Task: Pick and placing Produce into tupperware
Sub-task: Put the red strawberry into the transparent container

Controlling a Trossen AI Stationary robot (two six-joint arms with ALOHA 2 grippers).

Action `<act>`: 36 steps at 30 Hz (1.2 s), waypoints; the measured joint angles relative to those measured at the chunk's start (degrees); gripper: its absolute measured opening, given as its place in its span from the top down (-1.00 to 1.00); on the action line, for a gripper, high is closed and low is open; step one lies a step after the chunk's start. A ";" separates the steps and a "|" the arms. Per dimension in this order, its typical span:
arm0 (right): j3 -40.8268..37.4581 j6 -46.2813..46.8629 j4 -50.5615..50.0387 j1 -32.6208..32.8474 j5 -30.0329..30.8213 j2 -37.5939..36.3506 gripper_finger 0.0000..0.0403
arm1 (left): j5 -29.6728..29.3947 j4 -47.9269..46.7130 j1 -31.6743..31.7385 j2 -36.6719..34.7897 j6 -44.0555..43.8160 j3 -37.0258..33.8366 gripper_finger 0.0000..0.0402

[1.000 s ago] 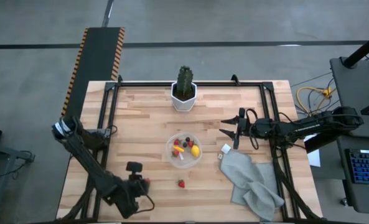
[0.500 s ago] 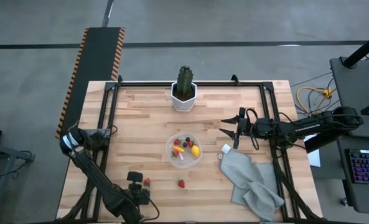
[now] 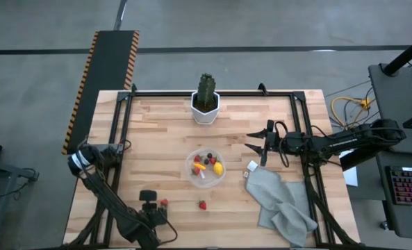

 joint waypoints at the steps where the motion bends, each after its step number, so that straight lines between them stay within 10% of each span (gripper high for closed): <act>1: 0.00 0.00 -0.01 0.00 0.00 0.00 0.07 | 0.00 -0.18 0.00 -0.29 -0.26 0.00 0.58; 36: 0.00 0.44 -0.45 0.00 -0.02 0.02 0.07 | -8.85 5.49 0.13 -1.19 3.70 -1.20 0.58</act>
